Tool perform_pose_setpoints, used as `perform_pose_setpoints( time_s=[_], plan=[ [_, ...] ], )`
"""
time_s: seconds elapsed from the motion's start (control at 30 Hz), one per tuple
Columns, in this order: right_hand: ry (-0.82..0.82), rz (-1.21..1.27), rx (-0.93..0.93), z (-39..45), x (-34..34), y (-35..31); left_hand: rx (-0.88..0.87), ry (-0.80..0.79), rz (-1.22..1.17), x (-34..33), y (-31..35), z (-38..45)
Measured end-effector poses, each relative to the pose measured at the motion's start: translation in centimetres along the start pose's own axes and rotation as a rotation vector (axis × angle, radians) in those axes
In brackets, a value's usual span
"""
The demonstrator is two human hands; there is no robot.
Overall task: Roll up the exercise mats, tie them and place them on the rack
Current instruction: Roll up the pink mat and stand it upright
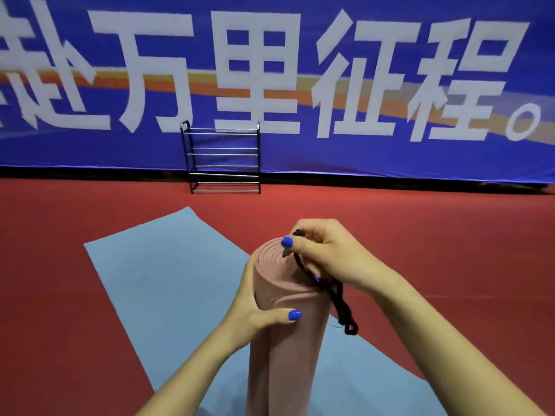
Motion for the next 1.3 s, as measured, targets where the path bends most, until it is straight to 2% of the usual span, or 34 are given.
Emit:
perform_pose_setpoints(
  time_s=[0.03,0.07,0.1,0.3,0.37,0.4,0.5,0.63,0.83,1.1,1.3],
  plan=[
    [0.016,-0.189,-0.029,0.2,0.0,0.0,-0.005,-0.007,0.0,-0.1,0.1,-0.1],
    [0.021,-0.258,-0.054,0.3,0.0,0.4,-0.004,-0.008,0.0,-0.2,0.1,-0.1],
    [0.011,-0.221,-0.066,0.3,0.0,0.7,-0.005,-0.009,-0.001,-0.2,0.0,0.0],
    [-0.224,0.65,-0.104,-1.1,-0.5,1.4,-0.003,0.021,-0.003,0.0,-0.2,0.7],
    [-0.223,0.794,-0.101,-1.4,-0.1,1.8,0.005,0.016,-0.008,-0.2,-0.3,0.8],
    [-0.195,0.713,-0.129,-1.5,0.2,2.1,0.003,0.01,-0.003,-0.4,-0.1,0.9],
    [-0.106,0.217,-0.167,-1.6,1.2,2.1,-0.02,-0.01,0.022,-1.0,0.4,1.2],
    [0.015,-0.22,-0.033,-1.0,2.7,1.3,-0.022,-0.019,0.021,-1.8,1.0,1.4],
    [0.138,-0.754,-0.048,-0.2,4.5,2.2,-0.031,-0.035,0.04,-2.6,1.3,1.0],
    [0.209,-0.512,-0.059,-0.2,7.3,5.9,0.037,-0.026,0.054,-2.5,0.1,-0.5],
    [0.21,-0.11,-0.122,-0.8,7.1,10.3,0.018,-0.023,0.019,-2.6,0.2,-0.8]
  ],
)
Point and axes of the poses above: each hand's wrist, its own z-axis towards the middle knuckle, its own x-axis out of the back of the hand, y = z × x, the point moved 7 cm from there along z, towards the middle knuckle, and after that the axes turned 7 degrees about -y, right-handed, at the moved point
